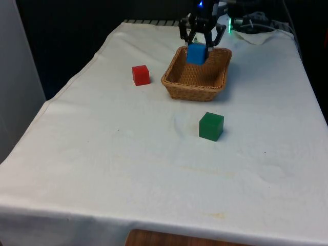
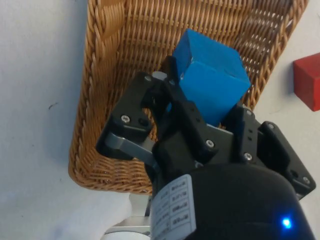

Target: Pick up the blue cube and place it into the basket.

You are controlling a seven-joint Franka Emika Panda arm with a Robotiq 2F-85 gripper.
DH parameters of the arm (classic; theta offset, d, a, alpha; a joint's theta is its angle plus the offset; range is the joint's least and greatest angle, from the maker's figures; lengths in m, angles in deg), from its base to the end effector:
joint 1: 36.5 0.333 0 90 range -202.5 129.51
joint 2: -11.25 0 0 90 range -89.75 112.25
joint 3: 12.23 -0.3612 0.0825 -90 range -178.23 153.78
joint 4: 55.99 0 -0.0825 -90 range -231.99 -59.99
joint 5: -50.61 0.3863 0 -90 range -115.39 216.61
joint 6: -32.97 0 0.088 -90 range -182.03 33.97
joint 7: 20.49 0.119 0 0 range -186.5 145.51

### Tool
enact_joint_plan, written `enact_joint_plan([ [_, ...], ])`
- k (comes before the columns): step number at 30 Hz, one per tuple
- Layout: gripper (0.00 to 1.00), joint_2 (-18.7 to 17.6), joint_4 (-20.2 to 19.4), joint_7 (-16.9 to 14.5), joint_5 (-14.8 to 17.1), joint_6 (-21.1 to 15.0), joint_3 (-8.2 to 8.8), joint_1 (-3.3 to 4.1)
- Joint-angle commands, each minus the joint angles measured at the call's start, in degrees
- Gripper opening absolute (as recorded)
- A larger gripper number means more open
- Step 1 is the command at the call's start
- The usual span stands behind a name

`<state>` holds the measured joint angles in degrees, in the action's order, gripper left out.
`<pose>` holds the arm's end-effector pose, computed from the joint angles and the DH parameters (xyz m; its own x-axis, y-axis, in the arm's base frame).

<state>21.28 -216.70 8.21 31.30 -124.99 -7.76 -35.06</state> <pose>0.3801 -0.0070 0.2987 0.9578 -0.2364 0.1635 -0.2517 -0.9645 0.0803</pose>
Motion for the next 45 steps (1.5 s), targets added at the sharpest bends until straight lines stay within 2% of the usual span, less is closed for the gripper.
enact_joint_plan([
  [1,0.0,-0.57,-0.11,-0.34,0.63,-1.15,0.23,0.17],
  [2,0.0,-0.46,0.06,0.06,0.06,-0.4,0.06,0.0],
  [3,0.0,-0.97,-0.11,-0.34,0.63,-1.49,0.29,0.17],
  [10,0.0,-4.81,0.11,-0.23,0.74,-4.7,0.74,0.17],
  [11,0.0,-4.13,0.17,0.11,0.06,-3.55,0.57,0.0],
  [13,0.0,-6.42,0.29,-0.23,0.63,-5.96,0.92,0.06],
  [17,0.0,-8.48,0.57,-0.4,0.46,-7.51,1.43,-0.06],
  [19,0.0,-9.51,0.8,-0.57,0.34,-8.08,1.78,-0.17],
  [20,0.0,-9.05,0.86,-0.11,0.06,-7.05,1.66,0.0],
  [22,0.0,-10.83,1.15,-0.86,0.17,-8.82,2.35,-0.23],
  [27,0.0,-13.01,1.72,-1.83,0.06,-9.85,3.67,-0.29],
  [28,0.0,-12.89,1.89,-1.55,0.06,-9.05,3.67,-0.06],
  [29,0.0,-13.18,1.83,-2.01,0.06,-9.97,3.9,-0.23],
  [32,0.0,-13.24,1.89,-2.06,0.17,-9.74,4.13,0.0],
  [40,0.0,-13.24,2.01,-1.95,0.0,-9.45,4.18,0.0],
  [41,0.03,-13.24,2.01,-1.95,0.0,-9.4,4.18,0.0],
  [42,0.09,-13.24,2.01,-1.95,0.0,-9.4,4.18,0.0],
  [45,0.36,-13.29,2.01,-2.01,0.06,-9.4,4.13,0.0],
])
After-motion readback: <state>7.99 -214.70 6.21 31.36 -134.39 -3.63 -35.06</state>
